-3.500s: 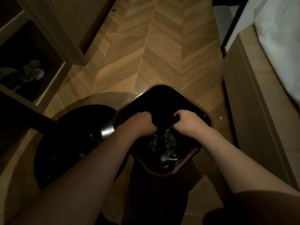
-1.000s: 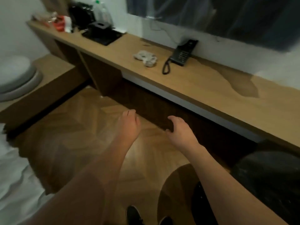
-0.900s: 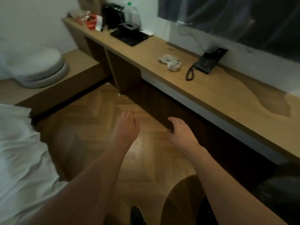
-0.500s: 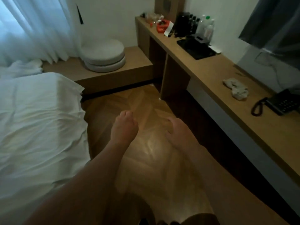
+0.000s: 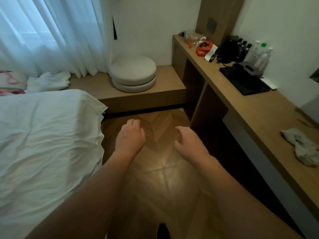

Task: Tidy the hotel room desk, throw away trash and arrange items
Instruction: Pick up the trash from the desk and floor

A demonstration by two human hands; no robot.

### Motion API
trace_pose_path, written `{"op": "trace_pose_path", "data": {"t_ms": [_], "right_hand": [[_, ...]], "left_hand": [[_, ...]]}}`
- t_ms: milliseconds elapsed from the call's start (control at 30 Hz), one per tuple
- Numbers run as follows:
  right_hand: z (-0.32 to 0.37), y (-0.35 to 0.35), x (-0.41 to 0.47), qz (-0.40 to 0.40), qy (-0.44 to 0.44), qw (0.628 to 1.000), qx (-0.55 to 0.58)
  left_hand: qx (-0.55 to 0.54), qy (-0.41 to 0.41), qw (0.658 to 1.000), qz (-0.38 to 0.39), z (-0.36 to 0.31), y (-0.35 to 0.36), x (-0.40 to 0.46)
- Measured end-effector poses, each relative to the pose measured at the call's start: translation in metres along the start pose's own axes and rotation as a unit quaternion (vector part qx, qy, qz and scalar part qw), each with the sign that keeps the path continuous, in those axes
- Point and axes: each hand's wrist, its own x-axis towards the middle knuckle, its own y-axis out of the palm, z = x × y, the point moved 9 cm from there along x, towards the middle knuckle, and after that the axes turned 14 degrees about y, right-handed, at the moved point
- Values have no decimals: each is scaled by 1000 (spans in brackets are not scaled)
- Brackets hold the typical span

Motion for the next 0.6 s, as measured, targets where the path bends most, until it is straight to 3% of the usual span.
{"op": "trace_pose_path", "data": {"t_ms": [600], "right_hand": [[219, 33, 325, 11, -17, 1000, -3]], "left_hand": [[9, -44, 999, 13, 230, -4, 307]]}}
